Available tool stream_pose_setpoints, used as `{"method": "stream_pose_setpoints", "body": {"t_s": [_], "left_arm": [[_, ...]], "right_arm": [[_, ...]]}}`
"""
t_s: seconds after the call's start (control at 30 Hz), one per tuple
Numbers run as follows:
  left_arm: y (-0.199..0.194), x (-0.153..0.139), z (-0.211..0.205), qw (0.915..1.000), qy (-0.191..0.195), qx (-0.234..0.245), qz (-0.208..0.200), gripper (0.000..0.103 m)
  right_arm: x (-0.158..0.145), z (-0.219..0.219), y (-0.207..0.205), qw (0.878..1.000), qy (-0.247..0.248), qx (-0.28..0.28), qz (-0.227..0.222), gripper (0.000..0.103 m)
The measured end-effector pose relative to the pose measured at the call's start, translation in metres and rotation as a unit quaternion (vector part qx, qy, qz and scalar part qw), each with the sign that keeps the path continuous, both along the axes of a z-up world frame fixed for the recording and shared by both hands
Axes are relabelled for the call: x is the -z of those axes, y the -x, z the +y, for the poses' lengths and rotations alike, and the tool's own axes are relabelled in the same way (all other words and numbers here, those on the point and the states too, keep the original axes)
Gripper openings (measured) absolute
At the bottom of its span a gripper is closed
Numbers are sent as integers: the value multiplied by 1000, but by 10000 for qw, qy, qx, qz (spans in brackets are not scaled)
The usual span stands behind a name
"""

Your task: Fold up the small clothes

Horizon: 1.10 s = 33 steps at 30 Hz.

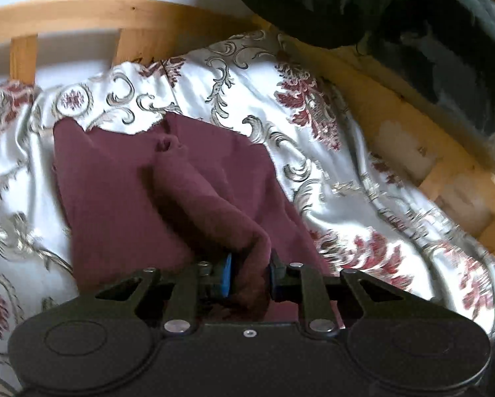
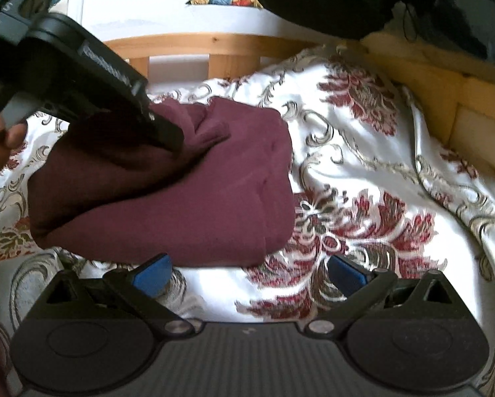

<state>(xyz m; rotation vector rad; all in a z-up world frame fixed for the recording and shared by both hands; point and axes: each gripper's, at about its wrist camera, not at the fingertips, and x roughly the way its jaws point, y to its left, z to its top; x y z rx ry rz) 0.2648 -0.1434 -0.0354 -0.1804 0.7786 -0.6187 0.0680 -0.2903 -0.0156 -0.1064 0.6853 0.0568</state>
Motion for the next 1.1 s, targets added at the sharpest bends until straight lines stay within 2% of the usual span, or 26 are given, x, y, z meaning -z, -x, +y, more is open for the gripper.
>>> {"method": "stream_pose_setpoints", "body": {"t_s": [0.07,0.13,0.23,0.37,0.43,0.53,0.63,0.73,0.8,0.9,1.0,1.1], "left_arm": [[1,-4,10,9991,390,20,176,40],[4,-11,18,9968,743,149,261,66],[19,-28,25,9949,955,309,-55,84],[47,-50,44,9915,1060,425,-620,101],[62,-54,55,9910,934,372,-886,102],[78,-47,66,9931,382,217,-1087,102],[85,-30,77,9949,86,-18,-1008,102],[85,-13,82,9965,79,-69,-824,102],[84,-5,80,9974,-11,-27,-725,102],[85,2,71,9956,-264,194,-873,102],[91,6,64,9913,-547,360,-1143,102],[98,12,54,9835,-879,487,-1502,101]], "right_arm": [[4,-1,0,9999,-23,43,132,103],[10,-2,-1,9995,-13,124,306,103],[16,-1,-2,9989,32,179,424,103],[19,3,-1,9986,141,187,481,103],[20,4,-1,9983,174,193,516,103],[21,3,-3,9981,181,194,548,103],[21,3,-5,9980,186,197,565,103],[21,3,-6,9979,192,203,577,103],[21,4,-6,9979,191,210,583,103],[18,1,-8,9977,109,206,641,103],[4,-8,-8,9975,-322,315,549,103],[-22,-22,-10,9956,-881,324,4,103]]}}
